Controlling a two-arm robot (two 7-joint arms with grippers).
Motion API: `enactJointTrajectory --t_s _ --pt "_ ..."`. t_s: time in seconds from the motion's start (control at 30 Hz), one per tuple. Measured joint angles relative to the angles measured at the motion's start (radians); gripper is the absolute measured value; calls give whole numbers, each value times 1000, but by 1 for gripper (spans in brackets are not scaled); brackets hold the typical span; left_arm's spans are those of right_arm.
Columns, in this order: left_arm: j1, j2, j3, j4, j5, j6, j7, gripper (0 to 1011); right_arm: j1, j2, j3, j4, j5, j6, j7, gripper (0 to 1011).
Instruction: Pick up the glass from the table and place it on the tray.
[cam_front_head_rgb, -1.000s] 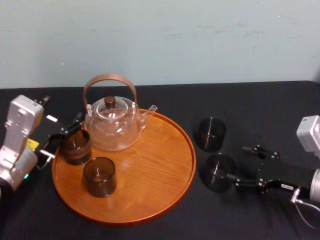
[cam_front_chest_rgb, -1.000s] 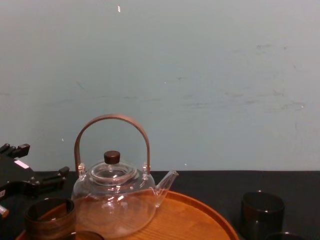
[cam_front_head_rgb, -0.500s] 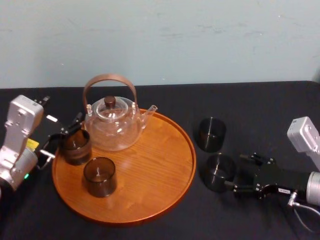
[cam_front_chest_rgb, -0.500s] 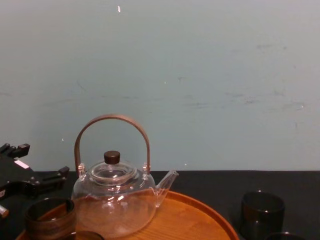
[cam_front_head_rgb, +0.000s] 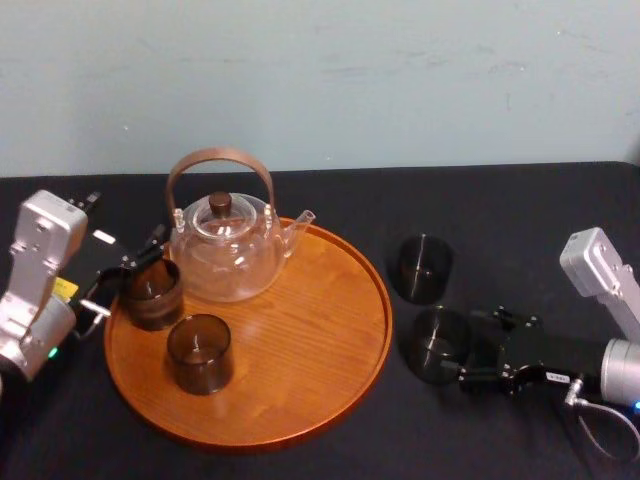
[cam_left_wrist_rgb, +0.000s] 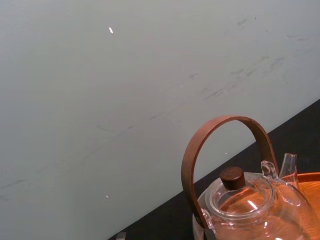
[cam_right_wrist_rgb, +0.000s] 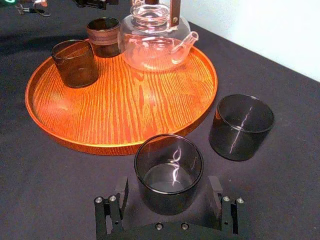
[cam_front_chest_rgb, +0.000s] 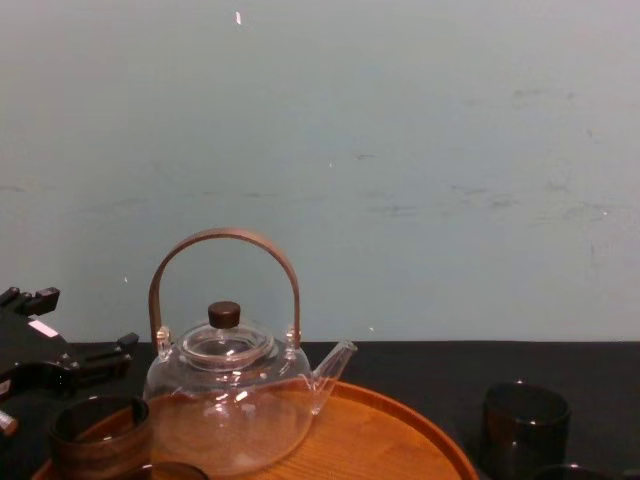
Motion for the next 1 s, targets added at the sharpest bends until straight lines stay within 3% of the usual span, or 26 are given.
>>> enactJointTrajectory --t_s 1.0 --pt "0 0 0 0 0 0 0 1001 115 -64 -71 97 -23 16 1 1002"
